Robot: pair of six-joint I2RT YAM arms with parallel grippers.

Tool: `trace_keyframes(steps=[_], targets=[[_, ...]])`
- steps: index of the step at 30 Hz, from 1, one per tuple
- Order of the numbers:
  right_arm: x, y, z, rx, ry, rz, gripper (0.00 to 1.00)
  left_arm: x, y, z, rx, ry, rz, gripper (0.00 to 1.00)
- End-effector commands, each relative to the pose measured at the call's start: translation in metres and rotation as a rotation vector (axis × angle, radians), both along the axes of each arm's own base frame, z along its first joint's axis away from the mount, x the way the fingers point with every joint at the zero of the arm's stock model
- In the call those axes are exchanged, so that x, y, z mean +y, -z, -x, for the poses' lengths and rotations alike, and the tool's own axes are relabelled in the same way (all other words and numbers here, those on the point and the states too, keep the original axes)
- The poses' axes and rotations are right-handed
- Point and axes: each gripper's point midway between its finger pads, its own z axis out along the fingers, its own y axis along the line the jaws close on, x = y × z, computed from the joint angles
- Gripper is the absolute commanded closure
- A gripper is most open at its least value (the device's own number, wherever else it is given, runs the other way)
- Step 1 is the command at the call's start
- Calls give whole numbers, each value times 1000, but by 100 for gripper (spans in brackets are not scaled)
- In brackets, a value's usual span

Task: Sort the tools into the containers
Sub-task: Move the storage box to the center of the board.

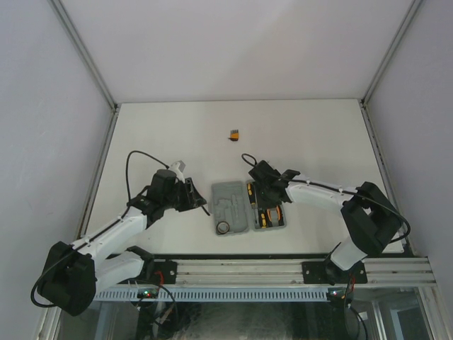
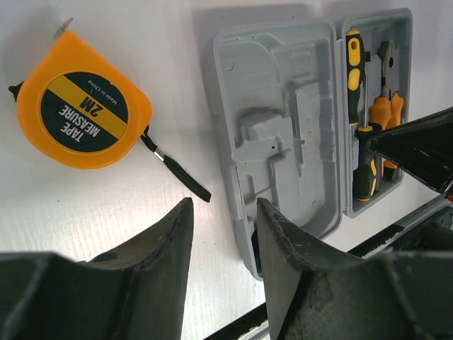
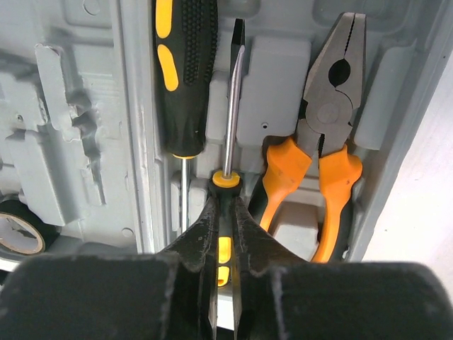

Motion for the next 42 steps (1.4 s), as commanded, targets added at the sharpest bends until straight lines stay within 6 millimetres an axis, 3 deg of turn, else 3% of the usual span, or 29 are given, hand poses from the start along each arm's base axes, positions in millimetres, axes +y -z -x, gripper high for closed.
trace_keyframes(steps=[1, 9, 15, 30, 39, 42], targets=[[-14, 33, 34, 185, -53, 75, 100, -5, -15, -11, -79, 5, 25, 55], [-28, 69, 76, 386, -129, 196, 100, -13, -14, -14, -84, 21, 32, 57], [-38, 81, 91, 439, -139, 276, 100, -8, -5, -18, -85, -5, 4, 59], [-42, 81, 85, 370, -75, 336, 100, 20, 22, -18, -38, -98, -140, 59], [-39, 74, 81, 287, -48, 407, 100, 13, 43, -18, -2, -59, -142, 62], [-33, 78, 85, 302, -59, 397, 100, 0, 47, -12, 7, 0, -135, 63]])
